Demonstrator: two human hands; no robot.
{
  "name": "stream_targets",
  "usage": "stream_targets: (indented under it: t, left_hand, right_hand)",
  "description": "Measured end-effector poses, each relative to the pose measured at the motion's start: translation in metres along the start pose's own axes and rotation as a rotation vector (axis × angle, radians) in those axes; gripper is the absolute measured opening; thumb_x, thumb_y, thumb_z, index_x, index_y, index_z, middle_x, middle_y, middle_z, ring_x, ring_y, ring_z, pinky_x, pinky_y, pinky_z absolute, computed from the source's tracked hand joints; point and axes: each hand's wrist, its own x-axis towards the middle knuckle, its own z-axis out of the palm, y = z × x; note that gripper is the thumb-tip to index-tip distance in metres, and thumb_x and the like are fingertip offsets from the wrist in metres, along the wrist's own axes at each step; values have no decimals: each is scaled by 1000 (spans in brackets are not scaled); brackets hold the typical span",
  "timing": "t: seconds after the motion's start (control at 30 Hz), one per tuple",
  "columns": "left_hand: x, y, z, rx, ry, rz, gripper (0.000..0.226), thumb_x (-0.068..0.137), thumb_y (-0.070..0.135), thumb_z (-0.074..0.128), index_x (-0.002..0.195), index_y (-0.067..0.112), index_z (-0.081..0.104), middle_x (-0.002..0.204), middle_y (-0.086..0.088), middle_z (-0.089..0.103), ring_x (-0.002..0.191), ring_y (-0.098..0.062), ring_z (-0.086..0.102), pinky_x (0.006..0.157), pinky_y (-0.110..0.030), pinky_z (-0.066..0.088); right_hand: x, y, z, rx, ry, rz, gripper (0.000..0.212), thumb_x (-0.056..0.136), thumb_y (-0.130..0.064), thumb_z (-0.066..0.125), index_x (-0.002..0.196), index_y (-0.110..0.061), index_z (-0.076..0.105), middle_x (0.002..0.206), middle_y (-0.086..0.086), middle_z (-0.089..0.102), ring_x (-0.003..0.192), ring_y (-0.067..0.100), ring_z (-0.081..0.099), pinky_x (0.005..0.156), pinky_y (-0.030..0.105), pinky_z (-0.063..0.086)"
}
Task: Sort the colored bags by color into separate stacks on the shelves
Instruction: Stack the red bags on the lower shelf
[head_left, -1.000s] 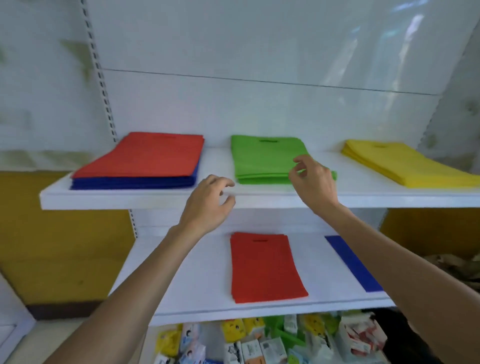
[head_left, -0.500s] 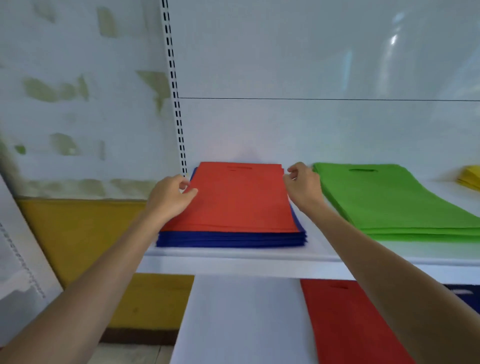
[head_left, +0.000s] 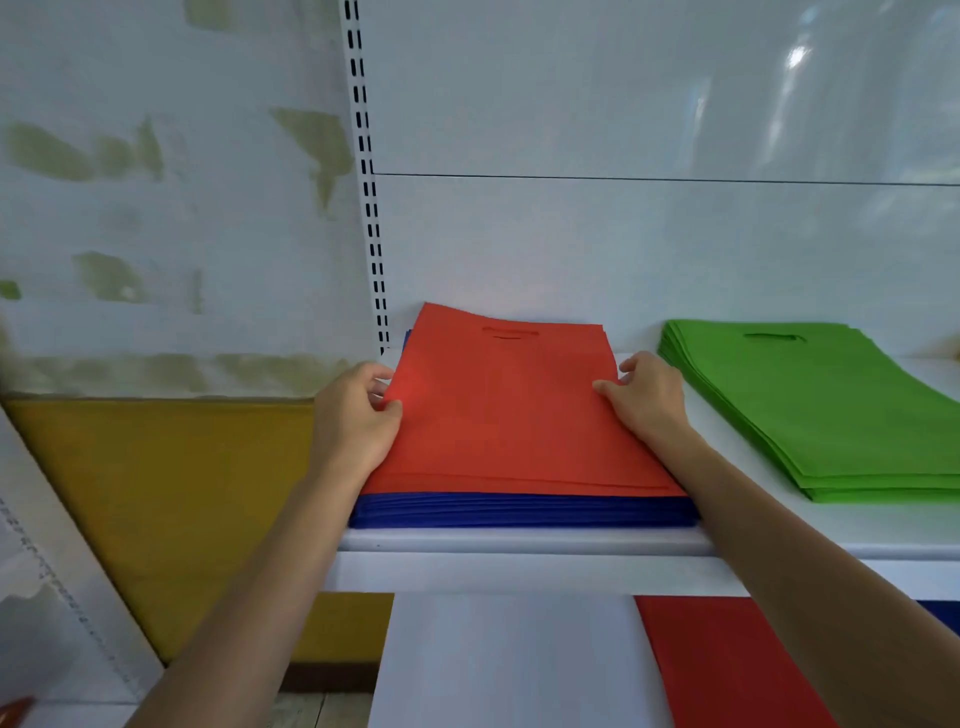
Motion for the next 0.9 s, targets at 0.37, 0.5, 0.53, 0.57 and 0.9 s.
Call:
stream_targets:
  t: [0.37, 0.5, 0.53, 0.57, 0.9]
  left_hand:
    - [-3, 7, -6, 65, 97, 245, 18, 80, -2, 62, 93, 9, 68, 91, -11, 68, 80, -24, 64, 74, -24, 43]
    - [-8, 28, -18, 61, 99, 273, 21, 83, 2, 62, 102, 8, 70, 98, -9, 71, 84, -17, 63, 81, -21, 43]
    - [-12, 37, -20, 68, 107, 293, 22, 84, 3, 62, 104, 9, 70, 101, -8, 70, 85, -16, 62, 82, -19, 41]
    - [-17, 46, -20, 74, 115, 321, 22, 86, 4, 61, 104, 9, 70, 103, -7, 70, 86, -18, 62, 82, -18, 40]
    - [-128, 169, 82, -86, -101, 507, 24, 84, 3, 59, 105, 6, 69, 98, -14, 69, 85, -31, 62, 79, -28, 42]
  right_hand:
    - [-14, -7, -14, 129, 253, -259, 12, 88, -8, 57, 97, -1, 54, 90, 12, 59, 77, 22, 52, 69, 32, 40]
    - [-17, -24, -53, 219, 347, -433, 32, 86, 2, 55, 118, 1, 49, 89, 6, 55, 75, 17, 46, 65, 20, 30]
    - [-18, -23, -66, 210, 372, -477, 37, 85, 3, 54, 122, -1, 48, 93, 6, 56, 77, 17, 47, 68, 17, 30]
    - [-20, -18, -78, 189, 396, -515, 39, 85, 3, 54, 123, -2, 49, 99, 8, 58, 80, 18, 49, 72, 16, 31]
    - [-87, 147, -238, -71, 458, -312, 30, 86, -2, 55, 115, -3, 60, 109, 14, 60, 82, 26, 52, 75, 18, 32]
